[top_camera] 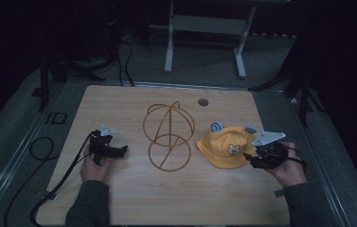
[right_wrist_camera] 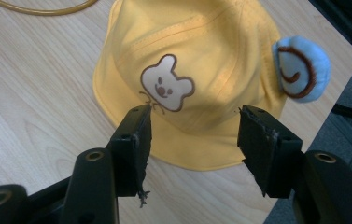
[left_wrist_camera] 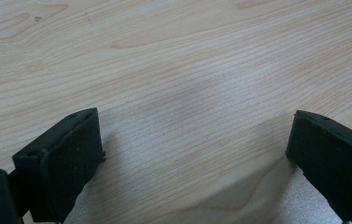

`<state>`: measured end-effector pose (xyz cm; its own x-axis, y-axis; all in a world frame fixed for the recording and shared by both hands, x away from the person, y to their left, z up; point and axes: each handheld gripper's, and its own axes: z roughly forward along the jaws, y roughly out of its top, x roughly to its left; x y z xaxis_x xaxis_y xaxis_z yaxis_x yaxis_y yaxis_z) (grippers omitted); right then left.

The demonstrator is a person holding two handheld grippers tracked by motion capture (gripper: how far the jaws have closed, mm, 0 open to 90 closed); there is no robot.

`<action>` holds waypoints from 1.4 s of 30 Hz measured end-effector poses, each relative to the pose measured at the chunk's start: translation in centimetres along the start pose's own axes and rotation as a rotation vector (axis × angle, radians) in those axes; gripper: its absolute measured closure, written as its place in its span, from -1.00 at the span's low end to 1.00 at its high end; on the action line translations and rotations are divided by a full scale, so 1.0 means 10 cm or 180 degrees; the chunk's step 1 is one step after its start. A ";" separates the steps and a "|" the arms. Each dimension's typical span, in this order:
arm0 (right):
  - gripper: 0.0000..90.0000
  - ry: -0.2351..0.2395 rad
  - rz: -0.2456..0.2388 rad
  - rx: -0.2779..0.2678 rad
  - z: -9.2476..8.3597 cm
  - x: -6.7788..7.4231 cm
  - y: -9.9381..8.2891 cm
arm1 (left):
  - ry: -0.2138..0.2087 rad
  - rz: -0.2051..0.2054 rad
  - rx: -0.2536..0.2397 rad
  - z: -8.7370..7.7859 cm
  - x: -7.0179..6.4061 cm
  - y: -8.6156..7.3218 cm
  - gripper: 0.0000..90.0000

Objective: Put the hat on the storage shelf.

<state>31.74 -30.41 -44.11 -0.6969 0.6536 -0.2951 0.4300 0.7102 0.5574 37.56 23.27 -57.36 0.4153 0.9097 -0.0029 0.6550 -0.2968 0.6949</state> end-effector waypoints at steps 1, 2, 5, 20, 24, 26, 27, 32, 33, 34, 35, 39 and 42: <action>-0.03 0.0014 -0.0030 0.0023 0.00 -0.02 0.04 | 0.0000 0.0000 0.0001 0.00 0.00 0.00 -0.92; -0.04 0.0029 -0.0054 0.0031 -0.01 -0.04 0.05 | 0.0000 0.0000 0.0001 0.00 0.00 0.00 -0.92; -0.05 0.0065 -0.0082 0.0045 -0.02 -0.08 0.11 | -0.0001 0.0001 0.0001 0.00 0.00 0.00 -0.92; -0.12 0.0303 -0.0421 0.0246 0.02 -0.21 0.40 | -0.0002 0.0003 0.0002 0.00 0.00 0.00 -0.92; -0.13 0.0326 -0.0453 0.0279 0.03 -0.26 0.47 | -0.0002 0.0005 0.0003 0.00 0.00 0.00 -0.92; -0.13 0.0342 -0.0477 0.0307 0.04 -0.30 0.52 | -0.0002 0.0002 0.0001 0.00 0.00 0.00 -0.92; -0.13 0.0347 -0.0476 0.0322 0.05 -0.31 0.55 | -0.0002 0.0005 0.0004 0.00 0.00 0.00 -0.92; -0.17 0.0376 -0.0520 0.0377 0.06 -0.38 0.66 | -0.0004 0.0003 0.0007 0.00 0.00 0.00 -0.92; -0.18 0.0378 -0.0524 0.0388 0.07 -0.40 0.68 | -0.0004 0.0003 0.0007 0.00 0.00 0.00 -0.92; -0.18 0.0384 -0.0533 0.0400 0.07 -0.41 0.69 | -0.0004 0.0002 0.0006 0.00 0.00 0.00 -0.92; -0.18 0.0396 -0.0514 0.0412 0.08 -0.43 0.70 | -0.0002 0.0008 0.0006 0.00 0.00 0.00 -0.93; -0.19 0.0461 -0.0531 0.0453 0.14 -0.48 0.73 | -0.0002 0.0009 0.0006 0.00 0.00 0.00 -0.92; -0.19 0.0501 -0.0548 0.0500 0.19 -0.51 0.75 | -0.0001 0.0006 0.0000 0.00 0.00 0.00 -0.92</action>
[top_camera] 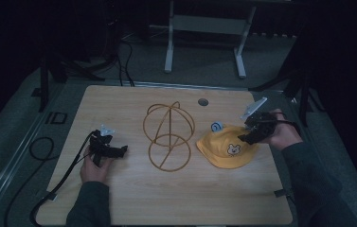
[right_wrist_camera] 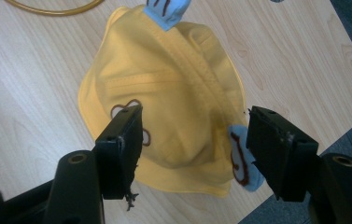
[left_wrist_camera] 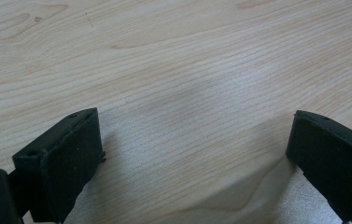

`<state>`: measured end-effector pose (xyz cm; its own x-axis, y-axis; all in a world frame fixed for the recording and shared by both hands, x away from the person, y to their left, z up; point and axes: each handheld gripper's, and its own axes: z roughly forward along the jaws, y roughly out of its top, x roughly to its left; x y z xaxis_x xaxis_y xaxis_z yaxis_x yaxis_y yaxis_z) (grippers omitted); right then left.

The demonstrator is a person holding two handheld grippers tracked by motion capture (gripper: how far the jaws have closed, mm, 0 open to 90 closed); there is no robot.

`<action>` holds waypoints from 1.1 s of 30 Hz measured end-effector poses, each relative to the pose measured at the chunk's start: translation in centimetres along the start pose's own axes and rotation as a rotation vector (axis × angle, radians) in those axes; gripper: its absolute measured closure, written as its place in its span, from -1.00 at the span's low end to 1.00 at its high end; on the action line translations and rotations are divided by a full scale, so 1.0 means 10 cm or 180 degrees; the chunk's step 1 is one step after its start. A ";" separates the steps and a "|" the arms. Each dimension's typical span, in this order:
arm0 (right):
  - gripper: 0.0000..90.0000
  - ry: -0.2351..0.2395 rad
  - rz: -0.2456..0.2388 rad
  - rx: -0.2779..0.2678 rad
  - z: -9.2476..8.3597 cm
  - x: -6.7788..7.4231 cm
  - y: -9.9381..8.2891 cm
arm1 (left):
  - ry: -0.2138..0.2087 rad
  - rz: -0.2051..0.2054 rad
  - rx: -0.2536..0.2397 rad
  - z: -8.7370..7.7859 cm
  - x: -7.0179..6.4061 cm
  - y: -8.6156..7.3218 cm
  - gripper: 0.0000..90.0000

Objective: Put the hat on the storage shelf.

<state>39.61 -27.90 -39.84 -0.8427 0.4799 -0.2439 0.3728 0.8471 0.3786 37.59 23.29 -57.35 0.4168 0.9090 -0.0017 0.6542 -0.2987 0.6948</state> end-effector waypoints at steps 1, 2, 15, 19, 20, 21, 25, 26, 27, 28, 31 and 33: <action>-0.20 0.0011 -0.0001 0.0018 0.02 -0.02 0.02 | 0.0000 -0.0001 0.0000 0.00 0.00 0.00 -0.93; -0.20 0.0020 0.0009 0.0033 0.03 -0.04 0.03 | 0.0000 0.0000 0.0000 0.00 0.00 0.00 -0.92; -0.50 0.0159 0.0081 0.0233 0.17 -0.22 0.24 | 0.0001 0.0003 0.0001 0.00 0.00 0.00 -0.93; -0.52 0.0191 0.0116 0.0322 0.25 -0.24 0.28 | 0.0001 -0.0001 0.0000 0.00 0.00 0.00 -0.92; -0.50 0.0215 0.0143 0.0331 0.27 -0.25 0.28 | 0.0000 -0.0001 0.0000 0.00 0.00 0.00 -0.92; -0.49 0.0239 0.0150 0.0342 0.28 -0.26 0.29 | -0.0001 -0.0002 0.0002 0.00 0.00 0.00 -0.92; -0.43 0.0302 0.0123 0.0467 0.39 -0.27 0.32 | -0.0001 -0.0003 0.0001 0.00 0.00 0.00 -0.92; -0.42 0.0307 0.0113 0.0485 0.40 -0.27 0.33 | -0.0002 -0.0001 0.0002 0.00 0.00 0.00 -0.92; -0.39 0.0330 0.0124 0.0510 0.42 -0.28 0.34 | -0.0001 -0.0004 0.0002 0.00 0.00 0.00 -0.92; -0.38 0.0376 0.0150 0.0541 0.44 -0.29 0.34 | -0.0002 -0.0001 0.0002 0.00 0.00 0.00 -0.92; -0.32 0.0409 0.0153 0.0627 0.50 -0.31 0.35 | -0.0001 0.0002 0.0006 0.00 0.00 0.00 -0.92; -0.30 0.0418 0.0140 0.0667 0.54 -0.31 0.36 | -0.0001 0.0004 0.0007 0.00 0.00 0.00 -0.92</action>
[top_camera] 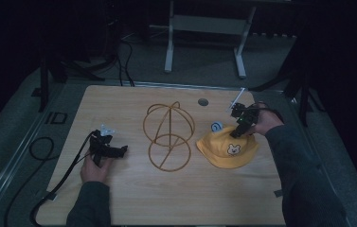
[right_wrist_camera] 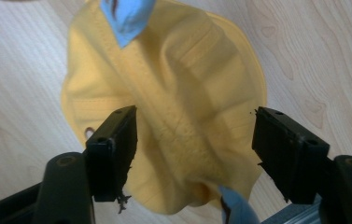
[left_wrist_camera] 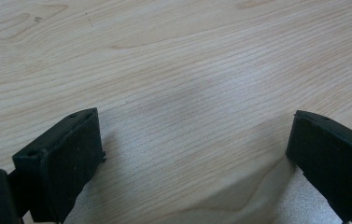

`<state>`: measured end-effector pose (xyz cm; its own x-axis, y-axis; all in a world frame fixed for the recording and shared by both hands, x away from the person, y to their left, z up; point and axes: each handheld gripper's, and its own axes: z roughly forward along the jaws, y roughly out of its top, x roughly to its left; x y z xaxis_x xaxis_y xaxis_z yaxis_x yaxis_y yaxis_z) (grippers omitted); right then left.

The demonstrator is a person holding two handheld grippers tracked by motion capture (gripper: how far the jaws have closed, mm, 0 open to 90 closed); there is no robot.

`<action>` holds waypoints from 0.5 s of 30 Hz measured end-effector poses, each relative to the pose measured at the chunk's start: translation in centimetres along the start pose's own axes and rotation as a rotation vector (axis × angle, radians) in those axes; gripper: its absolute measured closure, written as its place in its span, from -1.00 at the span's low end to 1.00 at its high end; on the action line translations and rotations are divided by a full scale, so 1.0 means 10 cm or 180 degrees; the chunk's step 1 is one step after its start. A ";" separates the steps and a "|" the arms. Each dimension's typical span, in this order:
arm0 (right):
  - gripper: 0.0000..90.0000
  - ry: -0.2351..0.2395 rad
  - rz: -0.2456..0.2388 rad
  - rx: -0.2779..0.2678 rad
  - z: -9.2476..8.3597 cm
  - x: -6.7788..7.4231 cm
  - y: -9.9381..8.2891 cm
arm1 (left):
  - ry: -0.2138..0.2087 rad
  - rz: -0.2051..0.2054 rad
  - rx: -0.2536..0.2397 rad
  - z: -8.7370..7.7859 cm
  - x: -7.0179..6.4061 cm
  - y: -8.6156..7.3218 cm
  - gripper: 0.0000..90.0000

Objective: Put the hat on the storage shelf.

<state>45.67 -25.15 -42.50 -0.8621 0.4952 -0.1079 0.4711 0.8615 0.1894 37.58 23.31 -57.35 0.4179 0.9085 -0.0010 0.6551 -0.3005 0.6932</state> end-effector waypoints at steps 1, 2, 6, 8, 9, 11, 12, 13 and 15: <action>-0.26 -0.0013 0.0004 0.0006 0.01 0.00 0.01 | 0.0001 -0.0001 0.0000 0.00 0.00 0.00 -0.92; -0.21 -0.0005 0.0007 -0.0021 0.03 -0.01 0.01 | -0.0001 -0.0008 -0.0006 0.00 0.00 0.00 -0.92; 0.04 0.0029 -0.0029 0.0018 0.08 -0.01 0.03 | 0.0001 -0.0003 -0.0004 0.00 0.00 0.00 -0.92; 0.16 0.0046 -0.0069 0.0040 0.09 -0.01 0.04 | 0.0000 -0.0001 0.0000 0.00 0.00 0.00 -0.92; 0.21 0.0054 -0.0084 0.0056 0.09 -0.01 0.05 | 0.0000 0.0000 0.0000 0.00 0.00 0.00 -0.92; 0.33 0.0077 -0.0117 0.0077 0.09 -0.01 0.06 | 0.0000 0.0001 0.0001 0.00 0.00 0.00 -0.92; 0.38 0.0093 -0.0137 0.0090 0.09 -0.01 0.07 | 0.0001 0.0000 0.0002 0.00 0.00 0.00 -0.92; 0.43 0.0104 -0.0153 0.0094 0.09 -0.01 0.07 | 0.0000 0.0002 0.0002 0.00 0.00 0.00 -0.92; 0.51 0.0100 -0.0207 0.0089 0.09 0.00 0.07 | 0.0001 0.0001 0.0002 0.00 0.00 0.00 -0.92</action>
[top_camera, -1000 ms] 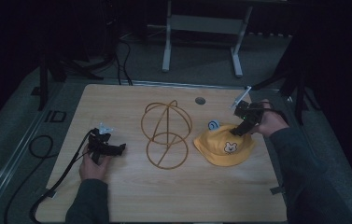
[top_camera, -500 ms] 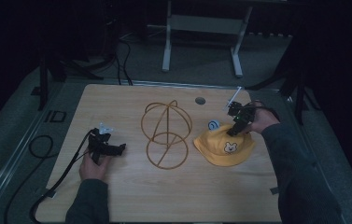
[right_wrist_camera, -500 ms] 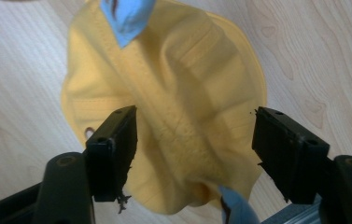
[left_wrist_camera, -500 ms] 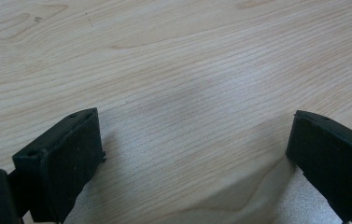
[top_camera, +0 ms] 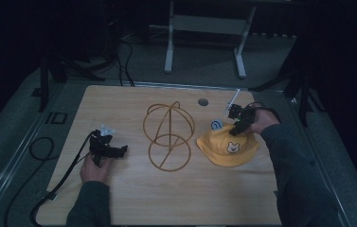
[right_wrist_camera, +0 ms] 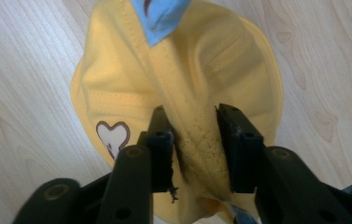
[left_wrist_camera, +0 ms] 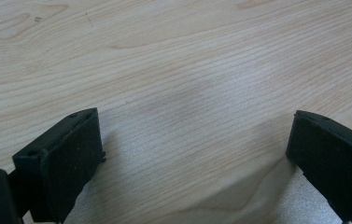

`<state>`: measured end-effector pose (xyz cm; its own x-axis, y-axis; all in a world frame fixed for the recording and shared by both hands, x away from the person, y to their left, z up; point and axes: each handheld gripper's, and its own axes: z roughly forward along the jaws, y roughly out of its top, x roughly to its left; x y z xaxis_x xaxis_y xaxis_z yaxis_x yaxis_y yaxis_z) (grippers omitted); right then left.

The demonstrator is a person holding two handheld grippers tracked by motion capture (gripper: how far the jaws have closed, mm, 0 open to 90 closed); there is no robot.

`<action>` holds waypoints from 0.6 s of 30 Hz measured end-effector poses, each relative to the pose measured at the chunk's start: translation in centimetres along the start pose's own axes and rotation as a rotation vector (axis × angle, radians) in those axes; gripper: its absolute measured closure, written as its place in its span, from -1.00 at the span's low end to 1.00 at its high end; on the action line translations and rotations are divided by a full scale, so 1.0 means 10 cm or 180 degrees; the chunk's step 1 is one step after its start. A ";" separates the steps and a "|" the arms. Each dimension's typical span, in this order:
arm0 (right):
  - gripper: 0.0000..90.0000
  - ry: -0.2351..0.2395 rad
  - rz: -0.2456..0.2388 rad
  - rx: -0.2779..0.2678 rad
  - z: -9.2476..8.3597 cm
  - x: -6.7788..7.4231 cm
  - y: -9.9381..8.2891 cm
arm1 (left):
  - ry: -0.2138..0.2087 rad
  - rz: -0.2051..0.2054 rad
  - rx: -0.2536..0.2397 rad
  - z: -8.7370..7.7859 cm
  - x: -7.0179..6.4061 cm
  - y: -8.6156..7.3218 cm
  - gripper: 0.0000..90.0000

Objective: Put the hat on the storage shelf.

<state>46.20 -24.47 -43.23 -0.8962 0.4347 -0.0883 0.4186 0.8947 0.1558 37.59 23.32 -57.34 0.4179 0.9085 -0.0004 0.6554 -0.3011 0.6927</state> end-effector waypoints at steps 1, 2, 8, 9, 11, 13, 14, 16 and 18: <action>0.54 -0.0006 -0.0011 -0.0001 0.00 0.00 0.00 | 0.0001 0.0002 -0.0001 0.00 0.00 0.00 -0.92; 0.59 -0.0010 -0.0032 -0.0005 0.00 0.01 0.00 | 0.0000 0.0002 0.0000 0.00 0.00 0.00 -0.92; 0.68 -0.0021 -0.0101 0.0006 -0.06 0.05 -0.02 | 0.0003 -0.0003 0.0002 0.00 0.00 0.00 -0.92; 0.68 -0.0032 -0.0107 -0.0004 -0.08 0.06 -0.02 | 0.0003 0.0001 0.0005 0.00 0.00 0.00 -0.92; 0.68 -0.0033 -0.0128 -0.0028 -0.13 0.07 -0.03 | 0.0003 0.0000 0.0003 0.00 0.00 0.00 -0.92; 0.68 -0.0032 -0.0124 -0.0079 -0.18 0.08 -0.03 | 0.0004 0.0002 0.0005 0.00 0.00 0.00 -0.92; 0.68 -0.0032 -0.0127 -0.0105 -0.20 0.09 -0.04 | 0.0005 0.0001 0.0001 0.00 0.00 0.00 -0.92; 0.68 -0.0023 -0.0128 -0.0168 -0.26 0.12 -0.04 | 0.0005 0.0003 0.0002 0.00 0.00 0.00 -0.92; 0.68 -0.0031 -0.0150 -0.0218 -0.31 0.14 -0.05 | 0.0005 0.0005 0.0003 0.00 0.00 0.00 -0.92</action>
<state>44.29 -24.63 -40.43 -0.9131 0.3935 -0.1068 0.3646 0.9053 0.2181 37.63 23.33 -57.33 0.4179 0.9085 0.0017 0.6554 -0.3027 0.6920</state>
